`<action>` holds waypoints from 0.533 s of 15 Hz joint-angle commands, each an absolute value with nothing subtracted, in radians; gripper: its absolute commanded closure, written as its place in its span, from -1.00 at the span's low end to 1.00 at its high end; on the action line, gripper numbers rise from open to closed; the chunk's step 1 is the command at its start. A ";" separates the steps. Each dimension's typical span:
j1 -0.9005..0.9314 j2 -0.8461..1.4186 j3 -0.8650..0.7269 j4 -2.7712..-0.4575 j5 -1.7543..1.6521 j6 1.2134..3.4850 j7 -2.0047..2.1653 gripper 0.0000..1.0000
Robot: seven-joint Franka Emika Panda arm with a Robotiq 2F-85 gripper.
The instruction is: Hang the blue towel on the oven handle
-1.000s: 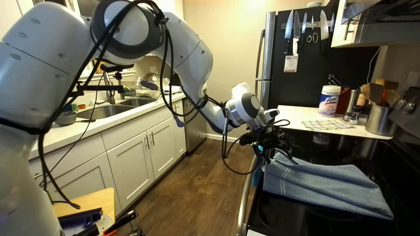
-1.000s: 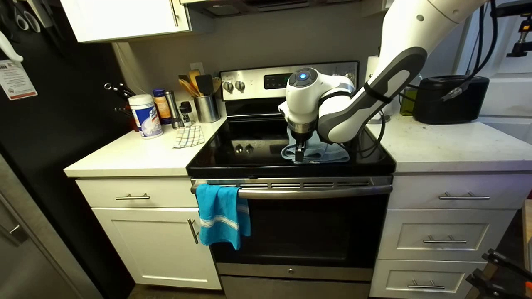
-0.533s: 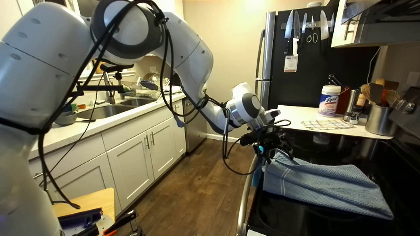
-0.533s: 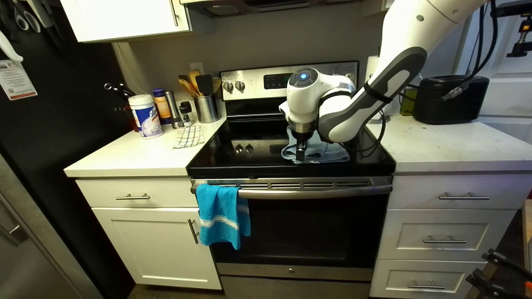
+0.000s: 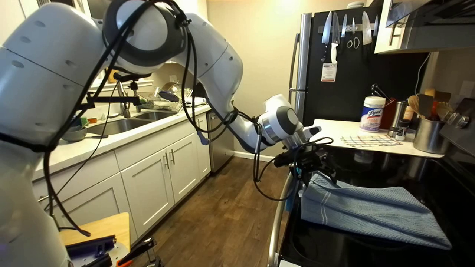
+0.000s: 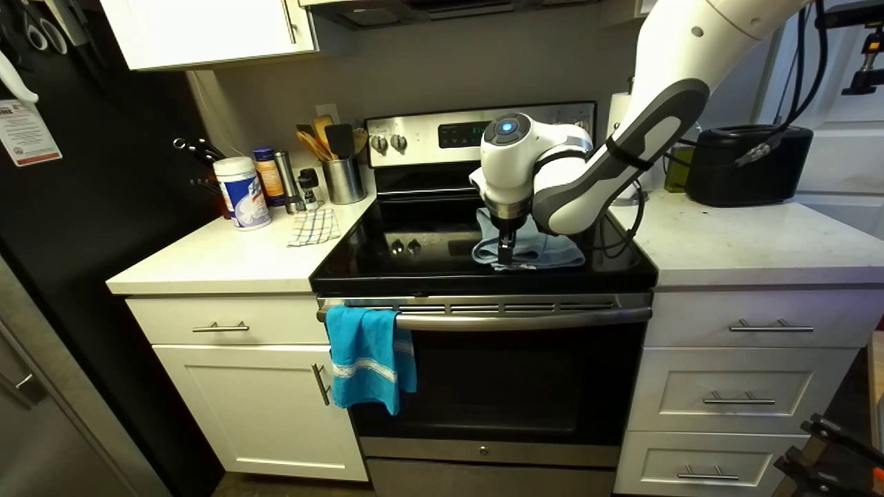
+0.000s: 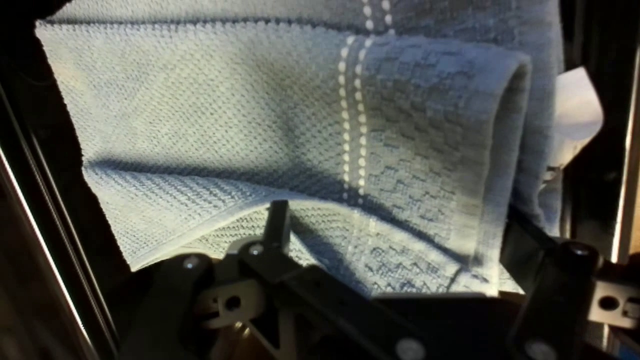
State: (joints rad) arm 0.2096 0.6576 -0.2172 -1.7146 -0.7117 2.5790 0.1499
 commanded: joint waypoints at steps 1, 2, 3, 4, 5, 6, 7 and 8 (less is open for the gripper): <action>0.211 0.680 -0.238 -1.691 -0.758 2.564 0.193 -1.00; 0.212 0.681 -0.242 -1.688 -0.764 2.565 0.195 -1.00; 0.212 0.682 -0.246 -1.685 -0.770 2.565 0.197 -1.00; 0.213 0.684 -0.249 -1.681 -0.775 2.564 0.199 -1.00; 0.215 0.686 -0.253 -1.678 -0.782 2.564 0.202 -1.00; 0.216 0.689 -0.254 -1.673 -0.789 2.563 0.205 -1.00; 0.216 0.693 -0.255 -1.666 -0.798 2.561 0.211 -1.00; 0.216 0.695 -0.255 -1.662 -0.809 2.559 0.216 -1.00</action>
State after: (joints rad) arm 0.2107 0.6804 -0.2452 -1.6853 -0.7576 2.5789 0.1695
